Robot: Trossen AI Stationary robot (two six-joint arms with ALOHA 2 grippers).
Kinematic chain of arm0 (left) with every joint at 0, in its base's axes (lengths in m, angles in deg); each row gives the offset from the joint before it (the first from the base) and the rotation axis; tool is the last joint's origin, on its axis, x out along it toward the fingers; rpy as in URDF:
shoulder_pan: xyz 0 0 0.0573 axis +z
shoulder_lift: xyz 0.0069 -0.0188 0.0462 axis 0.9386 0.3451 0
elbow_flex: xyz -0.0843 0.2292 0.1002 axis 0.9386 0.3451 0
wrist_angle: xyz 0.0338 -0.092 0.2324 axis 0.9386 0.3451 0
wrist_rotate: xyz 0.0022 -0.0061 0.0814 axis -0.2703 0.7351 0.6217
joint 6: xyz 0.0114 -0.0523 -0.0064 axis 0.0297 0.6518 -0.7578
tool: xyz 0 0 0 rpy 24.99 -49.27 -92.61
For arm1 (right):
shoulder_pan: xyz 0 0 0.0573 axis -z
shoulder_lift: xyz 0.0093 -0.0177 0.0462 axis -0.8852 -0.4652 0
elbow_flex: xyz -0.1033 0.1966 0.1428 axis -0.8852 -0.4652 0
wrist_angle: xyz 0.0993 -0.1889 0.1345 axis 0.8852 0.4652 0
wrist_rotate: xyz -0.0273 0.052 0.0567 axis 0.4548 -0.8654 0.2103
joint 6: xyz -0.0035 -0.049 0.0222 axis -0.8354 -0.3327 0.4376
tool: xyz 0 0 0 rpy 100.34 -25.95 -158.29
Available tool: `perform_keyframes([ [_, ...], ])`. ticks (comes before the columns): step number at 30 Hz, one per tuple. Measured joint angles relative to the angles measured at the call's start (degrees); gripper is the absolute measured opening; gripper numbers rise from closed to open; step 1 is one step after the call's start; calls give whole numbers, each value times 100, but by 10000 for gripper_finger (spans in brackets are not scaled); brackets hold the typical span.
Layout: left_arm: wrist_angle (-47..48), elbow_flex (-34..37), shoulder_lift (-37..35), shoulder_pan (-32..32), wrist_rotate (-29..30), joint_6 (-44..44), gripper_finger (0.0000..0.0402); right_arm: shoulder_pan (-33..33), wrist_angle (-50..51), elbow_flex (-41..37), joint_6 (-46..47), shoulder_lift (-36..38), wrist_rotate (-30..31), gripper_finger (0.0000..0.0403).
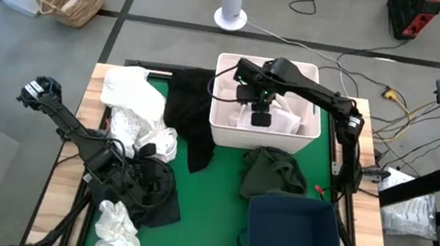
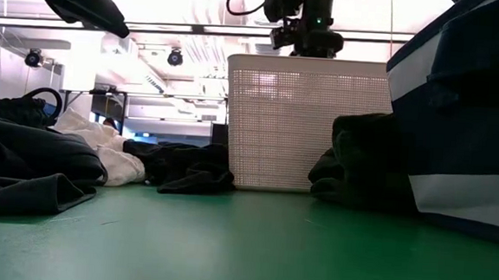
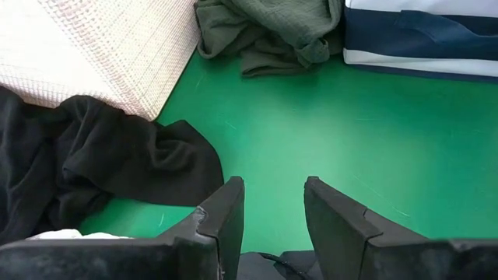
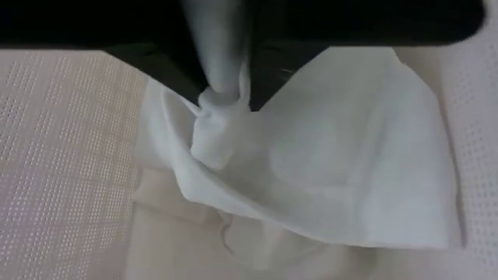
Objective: Sort clothes
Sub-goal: Put the white long sleeve shirt into the white laundry bin
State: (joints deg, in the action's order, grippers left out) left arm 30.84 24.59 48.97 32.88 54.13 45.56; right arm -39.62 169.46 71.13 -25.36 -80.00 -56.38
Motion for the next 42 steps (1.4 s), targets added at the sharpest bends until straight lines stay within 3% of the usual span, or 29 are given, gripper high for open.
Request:
perform_keyframes([
  [11, 0, 0, 1, 0, -3, 0, 116, -1, -82, 0, 252, -2, 0, 245],
  [22, -2, 0, -1, 0, -7, 2, 116, -1, -60, 31, 393, -2, 46, 350],
  [32, -2, 0, 1, 0, -7, 2, 116, -1, 29, 1200, 482, -2, 50, 364],
  [35, -2, 0, 1, 0, -8, 1, 116, -1, -204, 1185, 546, 255, 103, 364],
  [39, -2, 0, 1, 0, -11, 2, 116, 5, -173, 1186, 1164, 540, 992, 363],
  [42, -1, 0, 1, 0, -10, 1, 116, 115, 212, 1209, 1667, 674, 867, 345],
])
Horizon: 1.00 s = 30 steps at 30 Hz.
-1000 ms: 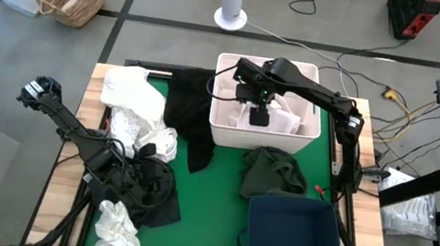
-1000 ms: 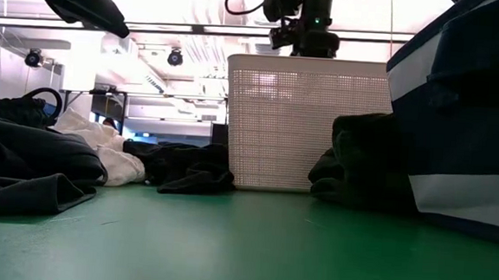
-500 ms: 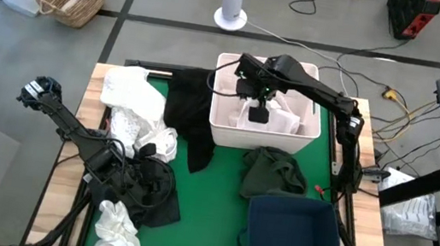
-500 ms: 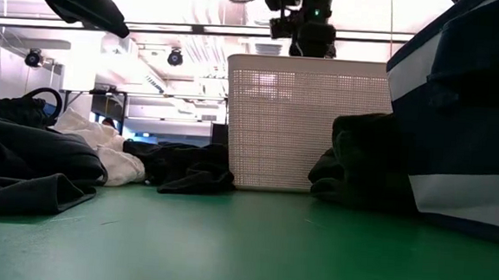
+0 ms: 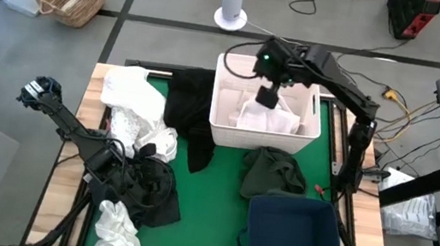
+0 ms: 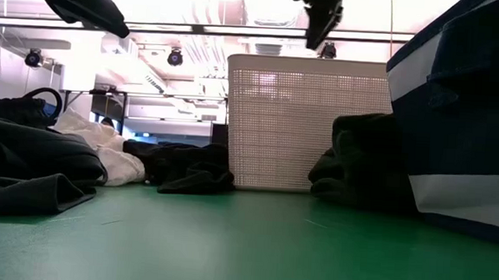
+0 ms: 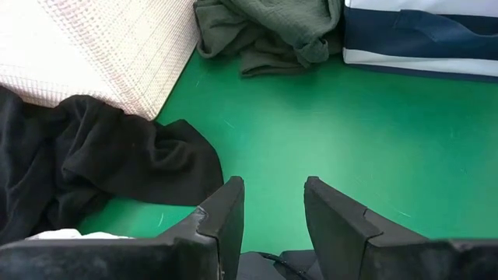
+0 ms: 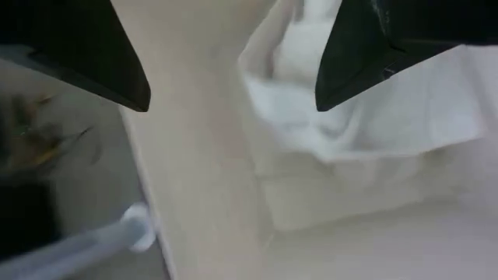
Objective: Sort clothes
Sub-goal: Put the white long sleeve shirt into the white laundry bin
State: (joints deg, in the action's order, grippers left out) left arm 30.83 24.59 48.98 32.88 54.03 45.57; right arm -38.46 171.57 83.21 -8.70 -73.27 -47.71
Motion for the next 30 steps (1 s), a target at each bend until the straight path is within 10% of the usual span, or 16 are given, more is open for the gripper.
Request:
perform_keyframes([
  [13, -3, 0, 0, 0, 1, -1, 116, 223, 208, -147, 1640, 132, -860, 27],
  [30, -1, 0, 0, 0, 1, 2, 116, 221, -191, -1968, 1838, 98, -1580, 9],
])
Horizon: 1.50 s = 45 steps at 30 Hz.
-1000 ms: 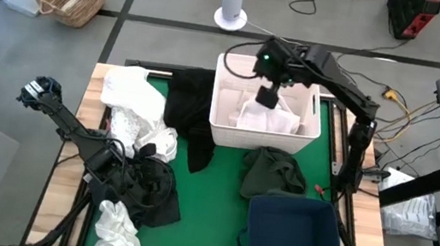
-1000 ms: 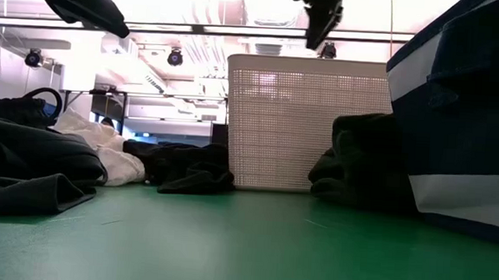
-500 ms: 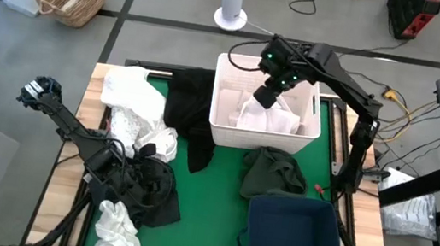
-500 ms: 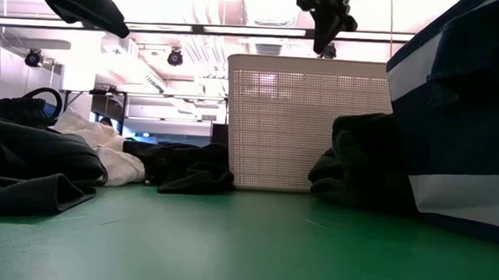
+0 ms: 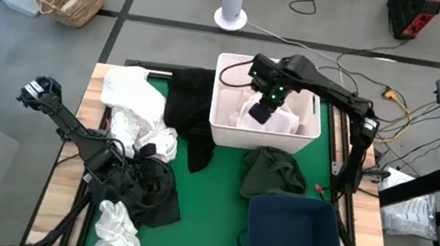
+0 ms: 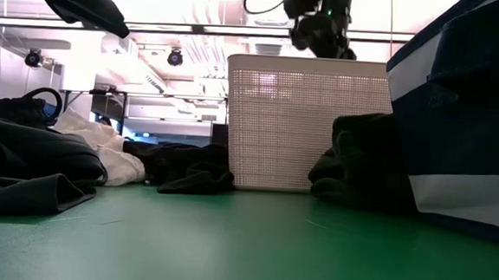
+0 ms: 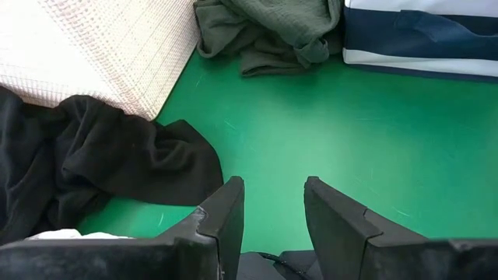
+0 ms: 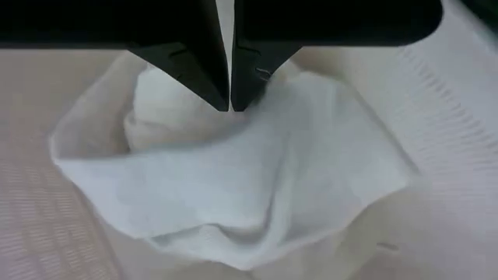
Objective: Sort clothes
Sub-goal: Put the white long sleeve shirt into the white laundry bin, then put the green long sleeve shirt into the blue laundry bin
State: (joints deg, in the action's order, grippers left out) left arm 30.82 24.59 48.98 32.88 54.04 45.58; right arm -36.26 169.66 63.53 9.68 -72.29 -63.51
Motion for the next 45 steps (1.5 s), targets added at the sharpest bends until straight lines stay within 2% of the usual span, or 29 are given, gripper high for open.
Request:
perform_keyframes([
  [4, 0, 0, 0, 0, 0, -1, 116, 2, -478, -381, -88, 0, -108, 9],
  [8, 0, 0, -2, 0, 0, 0, 116, 0, -969, -616, -154, 0, -679, 9],
  [13, 0, 0, -2, 0, 0, 0, 116, -27, -1393, -682, -366, -1, -965, 9],
  [15, 0, 0, 0, 0, 0, 0, 116, -36, -1493, -709, -581, -2, -1164, 9],
  [18, 0, 0, 0, 0, 0, -1, 116, -123, -1478, -756, -1385, -2, -1664, 9],
  [20, 0, 0, -1, 0, 0, -2, 116, -208, -1546, -764, -1564, 3, -1738, 9],
  [23, 0, 0, 0, -1, 0, -2, 116, -322, -1795, -655, -1489, 41, -796, 9],
  [27, 0, 0, 0, 0, 0, -2, 116, -479, -1752, -262, -1261, 66, 1515, 9],
  [29, 0, 0, 0, -2, 0, 0, 116, -554, -1675, -63, -1258, 69, 2200, 9],
  [34, -7, 0, -1, 0, 0, 27, 116, -627, -1589, 449, -1361, 89, 2066, 9],
  [38, -109, 0, 0, 0, 2, 39, 116, -799, -1652, 711, -1484, 275, 2321, 9],
  [45, -912, 0, 0, 0, 3, -412, 116, -1532, -1831, 416, -1455, 1267, 2312, 9],
])
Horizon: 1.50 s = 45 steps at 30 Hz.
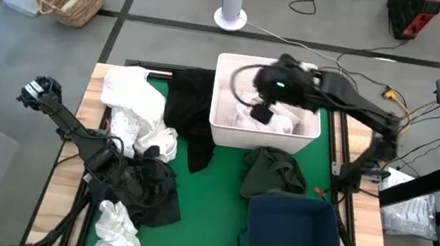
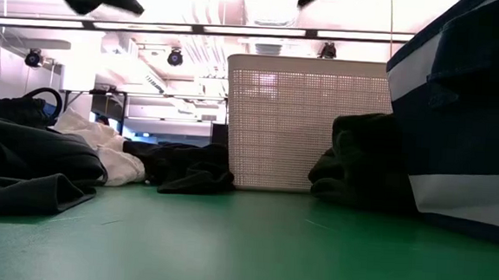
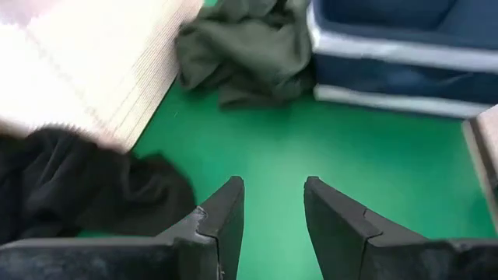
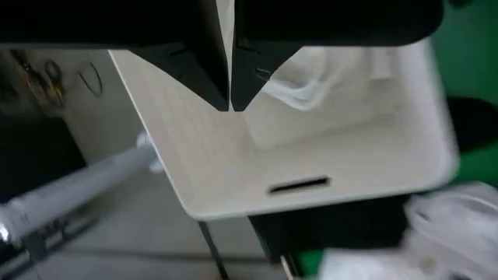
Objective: Sort clothes
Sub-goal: Put the green long sleeve shirt into the blue laundry bin
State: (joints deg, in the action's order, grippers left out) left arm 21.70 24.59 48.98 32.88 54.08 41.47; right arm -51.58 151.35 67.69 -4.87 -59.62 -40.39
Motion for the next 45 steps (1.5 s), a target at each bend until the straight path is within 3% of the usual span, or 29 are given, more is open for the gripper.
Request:
perform_keyframes([
  [5, -863, -4, 0, 0, -1, -813, 116, -811, -486, -752, 293, 946, 8, 9],
  [10, -901, -221, 4, 0, -1, -842, 116, -1705, -1067, -1720, 592, 1666, 151, 9],
  [23, -1434, -432, 98, 0, 61, -1586, 116, -3419, -3009, -3945, 613, 2688, 158, 9],
  [30, -2106, -444, 851, 7, 62, -2064, 116, -3841, -3230, -4350, 655, 2702, 163, 9],
  [41, -4432, -453, 2248, 190, 759, -3503, 116, -4248, -3471, -4417, 335, 2750, 311, 9],
  [45, -4550, -457, 2528, 327, 758, -3529, 116, -4247, -3502, -4417, 229, 2754, 322, 9],
])
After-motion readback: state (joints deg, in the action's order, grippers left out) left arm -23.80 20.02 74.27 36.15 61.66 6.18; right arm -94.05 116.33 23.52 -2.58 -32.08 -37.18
